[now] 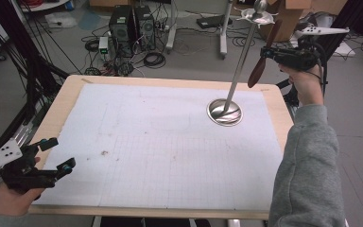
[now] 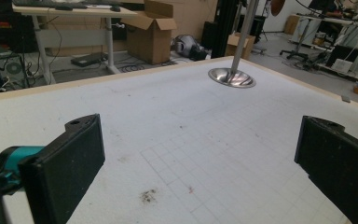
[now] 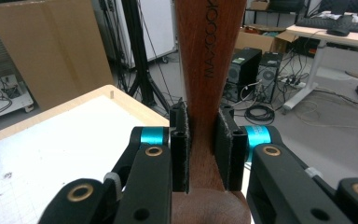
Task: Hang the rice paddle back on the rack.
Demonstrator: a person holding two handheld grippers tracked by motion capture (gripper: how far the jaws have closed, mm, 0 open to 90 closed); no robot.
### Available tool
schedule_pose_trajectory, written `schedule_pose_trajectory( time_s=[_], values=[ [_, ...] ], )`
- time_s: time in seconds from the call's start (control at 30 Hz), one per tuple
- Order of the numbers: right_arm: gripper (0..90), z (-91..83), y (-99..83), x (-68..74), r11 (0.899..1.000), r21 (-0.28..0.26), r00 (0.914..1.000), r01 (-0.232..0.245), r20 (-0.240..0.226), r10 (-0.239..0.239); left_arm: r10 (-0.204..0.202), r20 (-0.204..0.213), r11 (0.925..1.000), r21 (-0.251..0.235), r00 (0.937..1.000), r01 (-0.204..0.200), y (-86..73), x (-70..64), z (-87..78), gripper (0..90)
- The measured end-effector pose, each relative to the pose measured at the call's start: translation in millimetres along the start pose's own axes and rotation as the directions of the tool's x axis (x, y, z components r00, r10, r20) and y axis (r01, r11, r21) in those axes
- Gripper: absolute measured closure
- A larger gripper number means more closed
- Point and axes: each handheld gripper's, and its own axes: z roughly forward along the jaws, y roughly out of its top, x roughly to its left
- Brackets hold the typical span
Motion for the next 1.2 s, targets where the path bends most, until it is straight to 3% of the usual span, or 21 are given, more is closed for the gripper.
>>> schedule_pose_trajectory(
  time_s=[0.43,0.67,1.0,1.2],
  values=[
    [77.6,3.1,-0.6,0.8,1.000,-0.005,1.0000,0.005,0.002,-0.005,-0.001,0.002,1.0000,0.010,1.0000,0.001,-1.4,-0.9,2.2,1.9],
    [76.1,4.4,-2.2,3.2,1.000,-0.018,0.9994,0.018,0.031,-0.018,-0.002,0.000,0.9999,0.012,1.0000,0.002,-1.9,0.1,1.2,1.9],
    [49.8,-1.6,-7.3,5.4,0.999,-0.029,0.9954,0.034,0.091,-0.031,0.001,0.005,0.9999,0.012,1.0000,-0.001,-0.3,0.9,4.7,1.9],
    [34.8,-5.6,-8.6,11.4,0.998,-0.019,0.9923,0.067,0.106,-0.064,0.002,0.021,1.0000,0.009,0.9998,-0.002,2.0,1.1,11.2,1.9]
  ],
)
